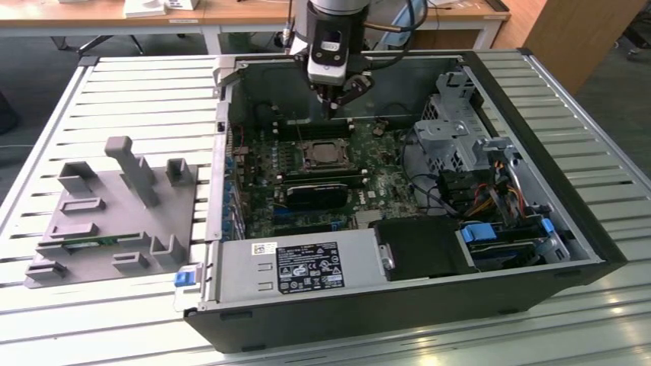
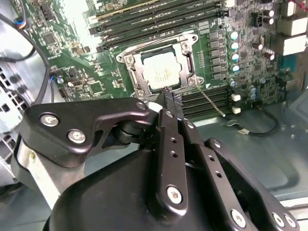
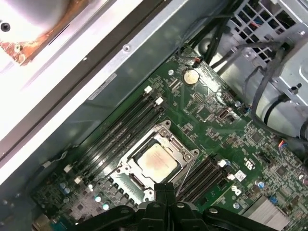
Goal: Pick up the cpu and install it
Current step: 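Install the first cpu locking lever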
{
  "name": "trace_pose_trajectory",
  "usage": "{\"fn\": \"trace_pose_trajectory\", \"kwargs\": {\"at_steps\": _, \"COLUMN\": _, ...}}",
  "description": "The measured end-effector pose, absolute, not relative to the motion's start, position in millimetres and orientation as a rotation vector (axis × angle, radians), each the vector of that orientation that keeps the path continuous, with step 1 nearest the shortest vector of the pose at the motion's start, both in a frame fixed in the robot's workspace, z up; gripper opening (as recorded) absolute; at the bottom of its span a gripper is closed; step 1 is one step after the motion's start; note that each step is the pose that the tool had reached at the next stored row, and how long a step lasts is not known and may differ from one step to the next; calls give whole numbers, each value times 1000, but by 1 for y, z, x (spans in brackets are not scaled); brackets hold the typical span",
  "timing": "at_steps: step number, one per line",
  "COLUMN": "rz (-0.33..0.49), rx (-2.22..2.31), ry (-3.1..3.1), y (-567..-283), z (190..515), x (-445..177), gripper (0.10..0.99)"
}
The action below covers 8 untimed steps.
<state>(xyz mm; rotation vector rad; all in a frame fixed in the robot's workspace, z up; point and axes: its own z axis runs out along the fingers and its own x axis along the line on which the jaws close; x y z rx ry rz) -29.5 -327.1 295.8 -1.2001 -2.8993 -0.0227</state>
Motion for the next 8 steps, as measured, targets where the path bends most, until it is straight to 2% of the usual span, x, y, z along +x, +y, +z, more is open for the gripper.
{"fn": "trace_pose_trajectory", "kwargs": {"at_steps": 8, "rz": -23, "rx": -1065, "ry": -2951, "y": -327, "z": 296, "x": -30, "gripper": 106}}
